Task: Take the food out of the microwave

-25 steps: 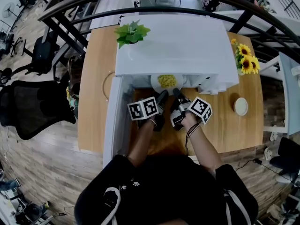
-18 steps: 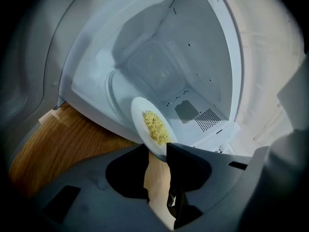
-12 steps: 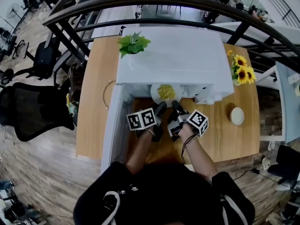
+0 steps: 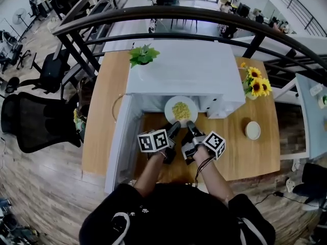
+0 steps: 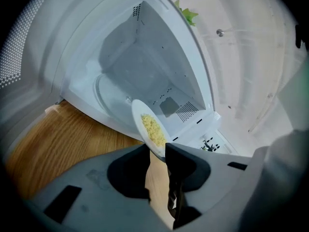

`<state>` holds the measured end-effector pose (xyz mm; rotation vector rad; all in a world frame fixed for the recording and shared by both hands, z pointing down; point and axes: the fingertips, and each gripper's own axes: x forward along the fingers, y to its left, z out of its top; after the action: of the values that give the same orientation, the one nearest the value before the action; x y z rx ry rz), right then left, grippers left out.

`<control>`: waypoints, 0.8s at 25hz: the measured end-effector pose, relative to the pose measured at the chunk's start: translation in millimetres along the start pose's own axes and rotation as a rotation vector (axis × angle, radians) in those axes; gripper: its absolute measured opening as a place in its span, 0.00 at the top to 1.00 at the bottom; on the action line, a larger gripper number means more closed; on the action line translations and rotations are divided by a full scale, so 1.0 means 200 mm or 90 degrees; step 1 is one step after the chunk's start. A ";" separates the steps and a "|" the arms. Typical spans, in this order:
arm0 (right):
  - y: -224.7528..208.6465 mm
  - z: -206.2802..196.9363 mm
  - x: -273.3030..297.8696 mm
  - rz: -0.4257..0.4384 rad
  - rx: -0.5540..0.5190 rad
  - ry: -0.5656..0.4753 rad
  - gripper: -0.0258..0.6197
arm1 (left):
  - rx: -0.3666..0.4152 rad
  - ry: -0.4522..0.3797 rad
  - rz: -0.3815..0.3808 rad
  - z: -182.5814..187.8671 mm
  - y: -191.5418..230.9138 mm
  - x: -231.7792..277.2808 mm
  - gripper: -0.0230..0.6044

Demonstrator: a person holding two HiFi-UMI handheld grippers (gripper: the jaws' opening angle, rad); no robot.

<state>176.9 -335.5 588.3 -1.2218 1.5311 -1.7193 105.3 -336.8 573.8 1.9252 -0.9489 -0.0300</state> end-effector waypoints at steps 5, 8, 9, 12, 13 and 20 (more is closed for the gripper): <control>0.01 -0.03 -0.14 0.020 0.001 0.005 0.92 | 0.024 -0.002 0.000 -0.09 -0.08 -0.08 0.80; 0.03 -0.04 -0.23 0.034 -0.006 0.008 0.92 | 0.031 -0.012 -0.015 -0.13 -0.15 -0.12 0.80; 0.04 -0.05 -0.25 0.040 -0.008 0.008 0.92 | 0.032 -0.016 -0.021 -0.14 -0.18 -0.14 0.80; 0.07 -0.07 -0.33 0.057 -0.015 0.014 0.92 | 0.042 -0.030 -0.028 -0.18 -0.24 -0.18 0.80; 0.08 -0.07 -0.36 0.060 -0.021 0.016 0.92 | 0.043 -0.034 -0.029 -0.20 -0.25 -0.20 0.80; 0.12 -0.13 -0.57 0.082 -0.067 0.028 0.92 | 0.050 -0.057 -0.044 -0.32 -0.40 -0.33 0.80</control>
<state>201.8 -232.2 534.3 -1.1156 1.7063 -1.6108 132.3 -228.8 525.3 2.0427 -0.9534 -0.1220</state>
